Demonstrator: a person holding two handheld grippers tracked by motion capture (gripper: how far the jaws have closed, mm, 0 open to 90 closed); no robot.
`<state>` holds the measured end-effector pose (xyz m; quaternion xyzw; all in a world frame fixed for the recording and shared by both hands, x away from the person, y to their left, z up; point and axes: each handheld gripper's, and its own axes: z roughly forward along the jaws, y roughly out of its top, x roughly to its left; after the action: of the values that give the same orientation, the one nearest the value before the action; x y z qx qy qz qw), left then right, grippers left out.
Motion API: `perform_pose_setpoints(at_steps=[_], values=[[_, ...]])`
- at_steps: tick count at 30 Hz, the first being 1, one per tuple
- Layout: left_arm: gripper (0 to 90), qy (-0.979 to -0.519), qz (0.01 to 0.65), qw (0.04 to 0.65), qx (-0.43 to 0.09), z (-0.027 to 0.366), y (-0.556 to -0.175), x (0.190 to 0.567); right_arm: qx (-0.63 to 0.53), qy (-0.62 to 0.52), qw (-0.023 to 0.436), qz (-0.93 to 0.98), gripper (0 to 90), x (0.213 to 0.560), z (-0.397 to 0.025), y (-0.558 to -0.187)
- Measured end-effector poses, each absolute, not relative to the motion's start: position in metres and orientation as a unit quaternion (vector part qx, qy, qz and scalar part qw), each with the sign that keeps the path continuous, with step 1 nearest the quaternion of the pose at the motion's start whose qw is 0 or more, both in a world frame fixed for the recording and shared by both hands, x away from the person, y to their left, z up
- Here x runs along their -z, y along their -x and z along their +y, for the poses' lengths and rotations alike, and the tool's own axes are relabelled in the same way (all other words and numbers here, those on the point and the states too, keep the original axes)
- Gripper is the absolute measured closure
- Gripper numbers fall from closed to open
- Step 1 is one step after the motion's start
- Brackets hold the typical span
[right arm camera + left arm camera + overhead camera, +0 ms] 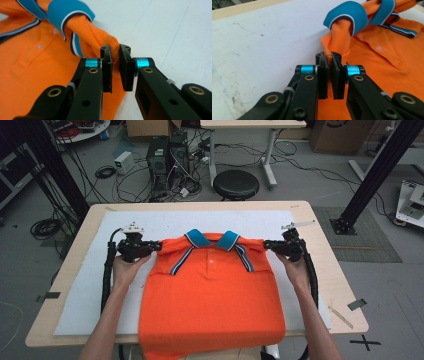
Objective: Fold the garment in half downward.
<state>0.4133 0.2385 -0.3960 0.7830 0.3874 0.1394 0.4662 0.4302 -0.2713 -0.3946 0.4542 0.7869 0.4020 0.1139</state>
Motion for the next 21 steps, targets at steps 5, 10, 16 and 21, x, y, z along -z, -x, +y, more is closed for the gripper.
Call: perform_pose_setpoints(at_steps=[5,10,16,21], values=[[85.0,-0.782,0.380,0.475,-0.136,0.239,-0.392,0.399,-0.400,-0.451,0.123,0.788,83.0,0.400,-0.273,-0.413],[84.9,-0.787,0.374,0.472,-0.135,0.238,-0.378,0.407,-0.413,-0.446,0.114,0.786,83.0,0.409,-0.278,-0.399],[84.9,-0.791,0.365,0.474,-0.129,0.240,-0.363,0.411,-0.392,-0.446,0.120,0.795,82.9,0.416,-0.278,-0.383],[84.9,-0.793,0.359,0.476,-0.127,0.242,-0.350,0.413,-0.377,-0.447,0.121,0.803,83.1,0.423,-0.276,-0.369]])
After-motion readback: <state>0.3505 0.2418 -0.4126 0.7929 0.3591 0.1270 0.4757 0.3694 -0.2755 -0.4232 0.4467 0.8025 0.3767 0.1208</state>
